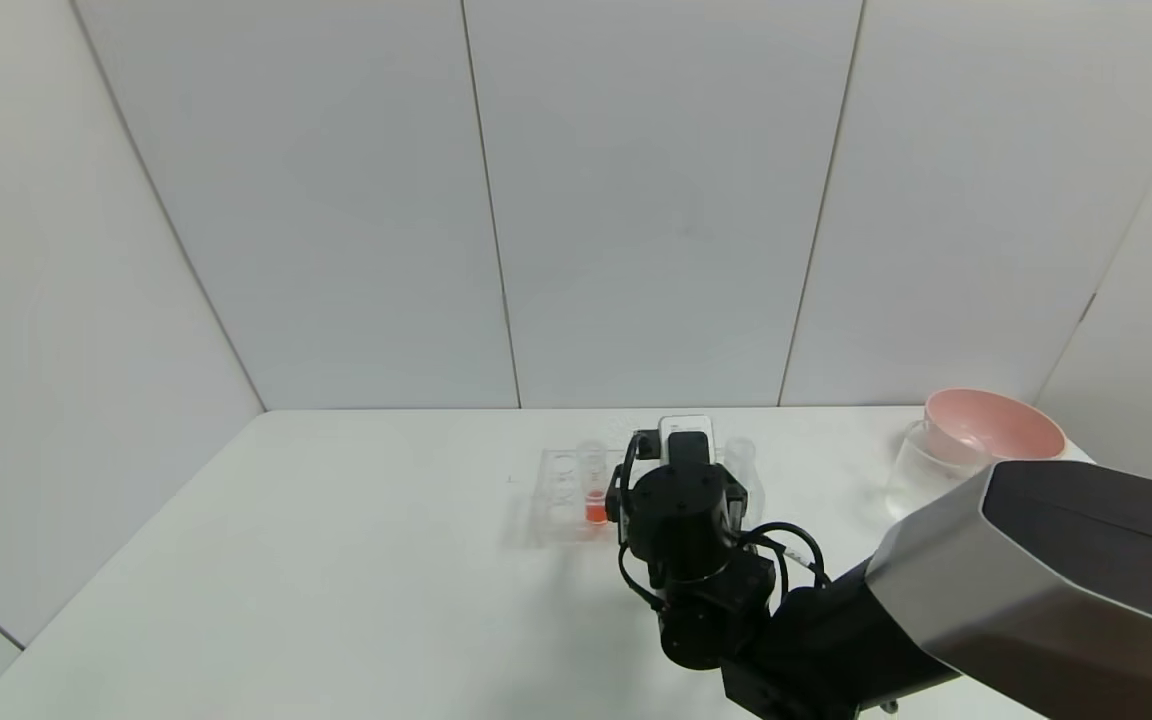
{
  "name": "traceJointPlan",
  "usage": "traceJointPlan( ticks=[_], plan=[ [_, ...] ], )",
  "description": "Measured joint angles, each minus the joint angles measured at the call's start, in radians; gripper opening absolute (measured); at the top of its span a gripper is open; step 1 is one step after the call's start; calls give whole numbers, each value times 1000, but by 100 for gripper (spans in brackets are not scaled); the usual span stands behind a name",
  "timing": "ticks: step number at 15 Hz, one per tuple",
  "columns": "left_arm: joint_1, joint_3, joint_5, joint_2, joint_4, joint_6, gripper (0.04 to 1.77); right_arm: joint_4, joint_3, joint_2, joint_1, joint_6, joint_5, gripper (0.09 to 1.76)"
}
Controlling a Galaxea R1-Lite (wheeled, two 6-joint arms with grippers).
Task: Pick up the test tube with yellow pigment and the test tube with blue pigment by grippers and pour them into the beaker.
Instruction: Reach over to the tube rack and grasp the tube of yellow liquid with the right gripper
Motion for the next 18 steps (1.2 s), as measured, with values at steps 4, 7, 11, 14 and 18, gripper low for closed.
traceJointPlan(
  ticks=[4, 7, 11, 14, 18],
  plan=[
    [0, 0, 0, 0, 0, 0, 176, -7, -23, 30, -23, 0, 6, 171],
    [0, 0, 0, 0, 0, 0, 176, -5, -33, 38, -27, -1, 6, 171],
    [0, 0, 0, 0, 0, 0, 176, -3, -42, 41, -27, -3, 5, 171],
    [0, 0, 0, 0, 0, 0, 176, -5, -45, 44, -32, -4, 5, 171],
    [1, 0, 0, 0, 0, 0, 176, -6, -46, 50, -38, -3, 4, 119]
  ],
)
